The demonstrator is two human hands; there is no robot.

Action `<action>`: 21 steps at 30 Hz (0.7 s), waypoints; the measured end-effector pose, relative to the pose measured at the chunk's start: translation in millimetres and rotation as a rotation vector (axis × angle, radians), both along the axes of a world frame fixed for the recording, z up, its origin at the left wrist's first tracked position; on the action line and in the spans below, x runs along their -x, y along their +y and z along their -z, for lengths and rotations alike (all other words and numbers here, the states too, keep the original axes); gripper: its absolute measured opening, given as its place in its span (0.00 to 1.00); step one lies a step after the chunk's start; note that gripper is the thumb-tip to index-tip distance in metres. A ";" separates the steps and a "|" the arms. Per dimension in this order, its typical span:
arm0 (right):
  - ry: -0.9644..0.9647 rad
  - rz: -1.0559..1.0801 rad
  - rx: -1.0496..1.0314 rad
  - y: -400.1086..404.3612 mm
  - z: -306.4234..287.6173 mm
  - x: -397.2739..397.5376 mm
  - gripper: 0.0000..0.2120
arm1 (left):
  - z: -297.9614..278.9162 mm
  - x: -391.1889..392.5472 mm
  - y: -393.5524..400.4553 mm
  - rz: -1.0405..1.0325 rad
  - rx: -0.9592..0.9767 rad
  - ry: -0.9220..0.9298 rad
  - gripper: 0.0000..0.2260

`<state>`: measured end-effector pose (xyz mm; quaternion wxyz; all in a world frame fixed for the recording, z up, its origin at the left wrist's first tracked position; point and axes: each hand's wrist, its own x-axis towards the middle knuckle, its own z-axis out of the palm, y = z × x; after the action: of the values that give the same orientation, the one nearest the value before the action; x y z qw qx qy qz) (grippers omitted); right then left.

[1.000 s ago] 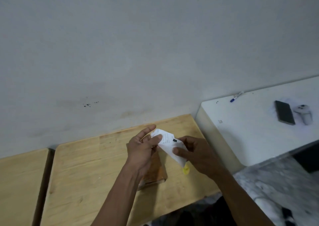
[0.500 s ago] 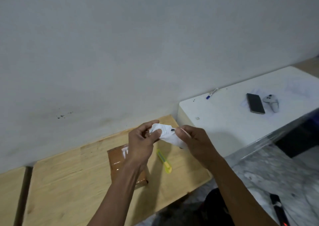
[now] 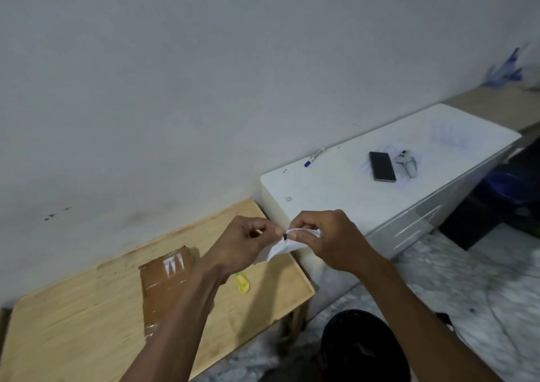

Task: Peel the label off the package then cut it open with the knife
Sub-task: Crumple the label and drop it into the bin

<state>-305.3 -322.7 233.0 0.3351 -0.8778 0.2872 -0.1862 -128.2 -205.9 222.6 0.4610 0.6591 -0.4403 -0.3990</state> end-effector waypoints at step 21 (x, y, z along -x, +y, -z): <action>-0.307 0.306 -0.060 -24.6 40.0 71.6 0.07 | 20.9 104.9 -26.4 -0.320 0.228 -0.666 0.07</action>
<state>-376.9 -347.3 192.9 0.3688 -0.7749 0.3682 -0.3577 -233.1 -232.4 201.7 0.4196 0.7574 -0.4992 -0.0345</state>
